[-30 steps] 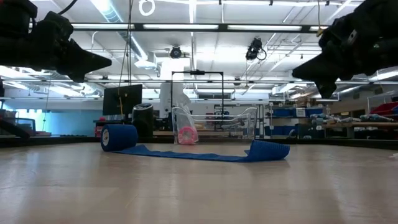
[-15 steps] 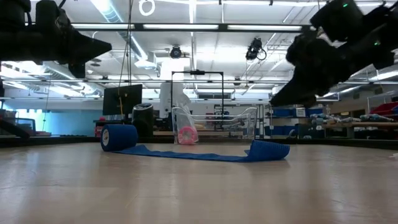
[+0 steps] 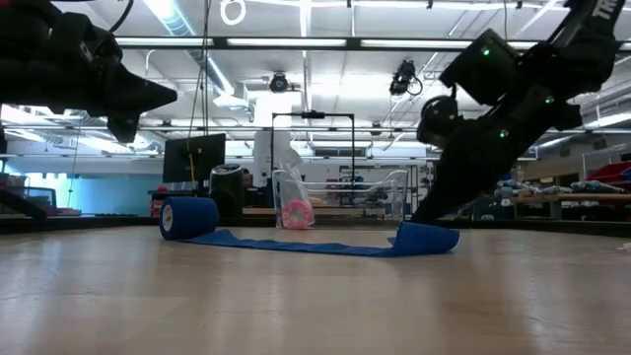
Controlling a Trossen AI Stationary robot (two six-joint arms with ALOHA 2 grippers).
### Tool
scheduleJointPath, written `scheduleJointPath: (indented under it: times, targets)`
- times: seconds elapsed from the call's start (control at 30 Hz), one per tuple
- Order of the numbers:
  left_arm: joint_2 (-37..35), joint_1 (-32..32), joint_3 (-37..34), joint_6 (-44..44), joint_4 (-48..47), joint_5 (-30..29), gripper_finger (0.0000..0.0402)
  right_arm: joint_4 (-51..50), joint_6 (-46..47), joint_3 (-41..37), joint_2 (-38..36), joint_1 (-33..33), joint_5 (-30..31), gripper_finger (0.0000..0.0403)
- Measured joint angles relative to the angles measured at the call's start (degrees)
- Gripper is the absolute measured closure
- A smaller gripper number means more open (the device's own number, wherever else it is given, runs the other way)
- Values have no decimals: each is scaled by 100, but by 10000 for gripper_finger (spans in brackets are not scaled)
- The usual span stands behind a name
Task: Roll bandage
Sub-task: Roll the blue bandage
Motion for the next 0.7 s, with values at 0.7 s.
scheduleJointPath:
  times: [0.7]
  targets:
    - [272, 0, 1, 24, -198, 4, 389, -155, -138, 347, 505, -107, -159, 397]
